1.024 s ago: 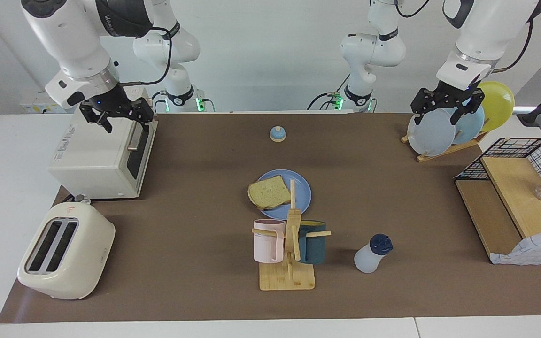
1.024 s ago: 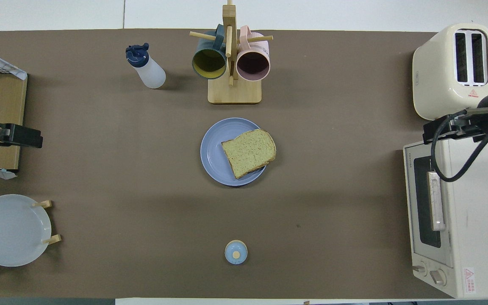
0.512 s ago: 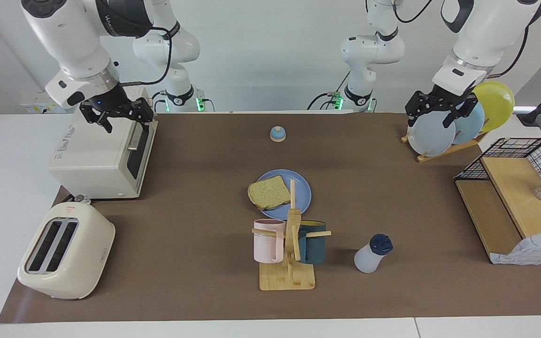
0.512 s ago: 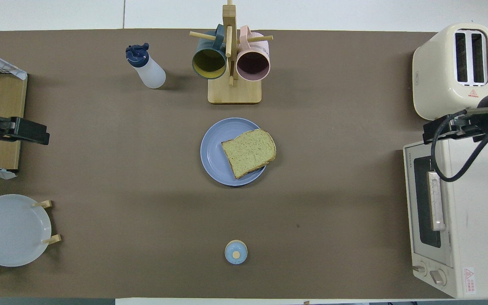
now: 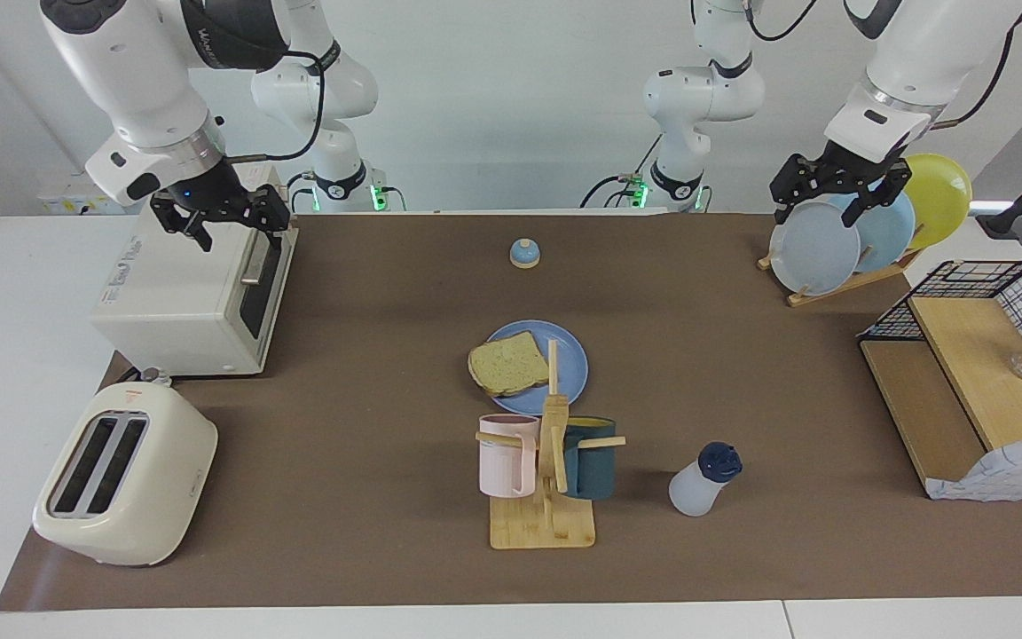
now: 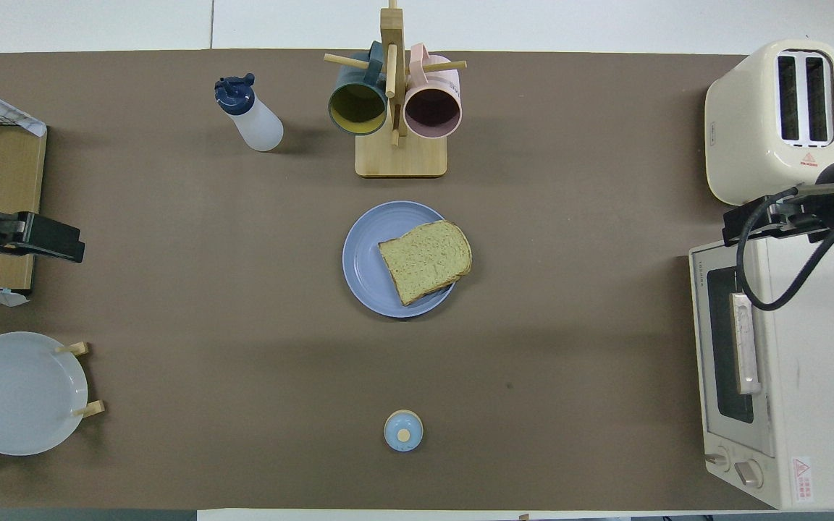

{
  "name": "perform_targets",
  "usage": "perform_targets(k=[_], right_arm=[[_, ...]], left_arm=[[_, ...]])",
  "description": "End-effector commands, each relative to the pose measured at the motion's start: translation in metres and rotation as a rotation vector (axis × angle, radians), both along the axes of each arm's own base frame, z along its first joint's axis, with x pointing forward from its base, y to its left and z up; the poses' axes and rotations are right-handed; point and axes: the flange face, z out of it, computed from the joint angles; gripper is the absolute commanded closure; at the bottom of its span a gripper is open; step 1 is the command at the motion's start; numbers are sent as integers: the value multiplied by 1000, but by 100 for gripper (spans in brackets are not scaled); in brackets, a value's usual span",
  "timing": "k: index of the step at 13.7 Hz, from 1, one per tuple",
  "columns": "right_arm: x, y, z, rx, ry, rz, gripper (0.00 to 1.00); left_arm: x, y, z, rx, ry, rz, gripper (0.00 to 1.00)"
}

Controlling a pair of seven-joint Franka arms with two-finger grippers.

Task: Put bread on plate and add seasoning

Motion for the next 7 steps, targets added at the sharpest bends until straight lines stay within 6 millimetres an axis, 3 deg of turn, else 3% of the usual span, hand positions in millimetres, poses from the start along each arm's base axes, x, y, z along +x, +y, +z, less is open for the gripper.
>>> perform_targets(k=[1,7], right_arm=[[-3,-4,3,12,-1,15,0],[-3,-4,3,12,-1,15,0]], left_arm=[[-9,3,1,-12,13,20,0],[-8,4,4,-21,2,22,0]])
